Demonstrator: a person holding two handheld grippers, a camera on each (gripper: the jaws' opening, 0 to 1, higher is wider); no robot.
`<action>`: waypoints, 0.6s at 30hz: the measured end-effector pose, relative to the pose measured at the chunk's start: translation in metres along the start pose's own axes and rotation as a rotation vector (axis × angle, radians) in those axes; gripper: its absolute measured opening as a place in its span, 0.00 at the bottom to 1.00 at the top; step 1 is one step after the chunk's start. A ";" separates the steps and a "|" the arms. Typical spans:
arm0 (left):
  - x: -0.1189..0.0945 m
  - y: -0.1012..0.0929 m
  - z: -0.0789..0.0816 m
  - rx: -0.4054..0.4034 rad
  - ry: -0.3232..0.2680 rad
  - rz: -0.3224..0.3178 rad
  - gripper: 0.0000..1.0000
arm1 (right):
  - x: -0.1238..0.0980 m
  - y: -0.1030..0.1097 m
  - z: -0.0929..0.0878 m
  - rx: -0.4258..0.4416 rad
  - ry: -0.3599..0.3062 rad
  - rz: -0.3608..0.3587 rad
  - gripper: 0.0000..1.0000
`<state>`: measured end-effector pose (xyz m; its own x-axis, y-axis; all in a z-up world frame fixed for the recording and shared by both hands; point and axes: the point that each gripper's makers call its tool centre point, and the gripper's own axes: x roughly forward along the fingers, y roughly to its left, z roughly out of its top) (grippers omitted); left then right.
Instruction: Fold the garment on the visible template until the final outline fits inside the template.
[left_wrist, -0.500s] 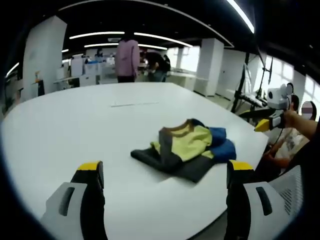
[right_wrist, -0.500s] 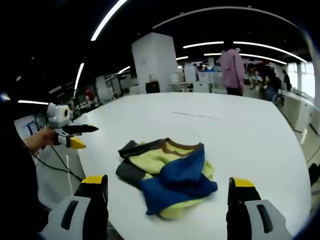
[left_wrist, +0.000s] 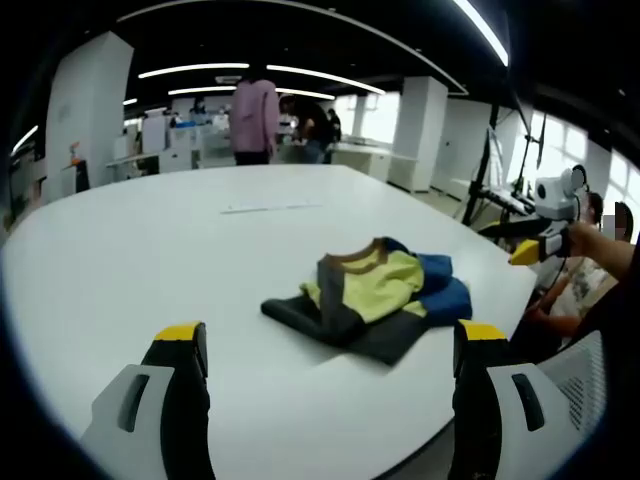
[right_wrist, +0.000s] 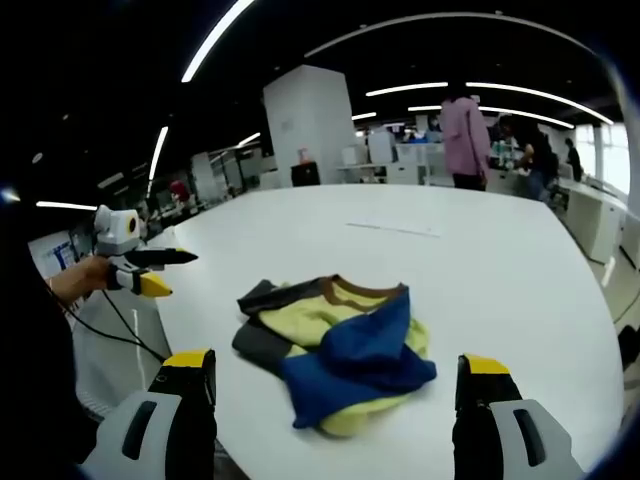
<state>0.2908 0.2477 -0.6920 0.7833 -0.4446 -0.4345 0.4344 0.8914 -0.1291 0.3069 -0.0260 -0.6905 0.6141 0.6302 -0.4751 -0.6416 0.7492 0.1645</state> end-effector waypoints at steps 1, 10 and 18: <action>0.000 0.000 0.000 0.001 0.001 0.000 0.99 | 0.000 0.000 0.000 0.001 0.000 0.000 0.99; 0.001 -0.002 -0.003 -0.003 0.005 -0.006 0.99 | 0.001 0.000 -0.004 0.003 0.007 0.003 0.99; 0.003 -0.002 -0.001 0.001 0.003 -0.012 0.98 | 0.001 0.001 -0.003 0.003 0.001 0.002 0.99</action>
<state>0.2917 0.2446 -0.6944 0.7767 -0.4554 -0.4351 0.4444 0.8858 -0.1338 0.3058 -0.0253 -0.6937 0.6123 0.6312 -0.4760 -0.6412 0.7487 0.1681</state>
